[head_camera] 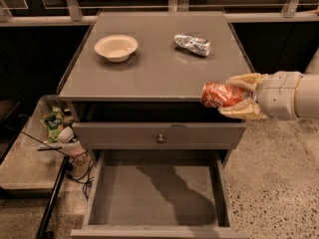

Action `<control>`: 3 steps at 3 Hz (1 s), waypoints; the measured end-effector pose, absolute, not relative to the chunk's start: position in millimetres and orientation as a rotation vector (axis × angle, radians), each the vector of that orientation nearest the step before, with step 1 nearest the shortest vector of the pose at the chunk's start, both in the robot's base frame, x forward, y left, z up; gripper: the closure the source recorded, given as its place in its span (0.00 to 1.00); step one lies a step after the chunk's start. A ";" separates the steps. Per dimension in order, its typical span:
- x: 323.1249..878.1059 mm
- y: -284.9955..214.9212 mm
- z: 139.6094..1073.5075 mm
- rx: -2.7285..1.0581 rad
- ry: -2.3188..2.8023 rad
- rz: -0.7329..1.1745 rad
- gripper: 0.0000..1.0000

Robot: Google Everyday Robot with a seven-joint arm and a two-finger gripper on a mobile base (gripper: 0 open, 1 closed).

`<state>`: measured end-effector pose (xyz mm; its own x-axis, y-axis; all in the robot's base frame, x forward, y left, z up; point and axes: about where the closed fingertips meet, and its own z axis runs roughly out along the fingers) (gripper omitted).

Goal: Pick coke can from middle drawer and place on counter

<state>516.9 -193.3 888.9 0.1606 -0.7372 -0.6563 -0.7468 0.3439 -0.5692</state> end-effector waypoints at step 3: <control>595.7 -148.0 919.0 -1.459 1.370 0.087 1.00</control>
Offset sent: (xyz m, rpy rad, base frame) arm 0.0883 0.0519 0.0343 0.0485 -0.1093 0.1834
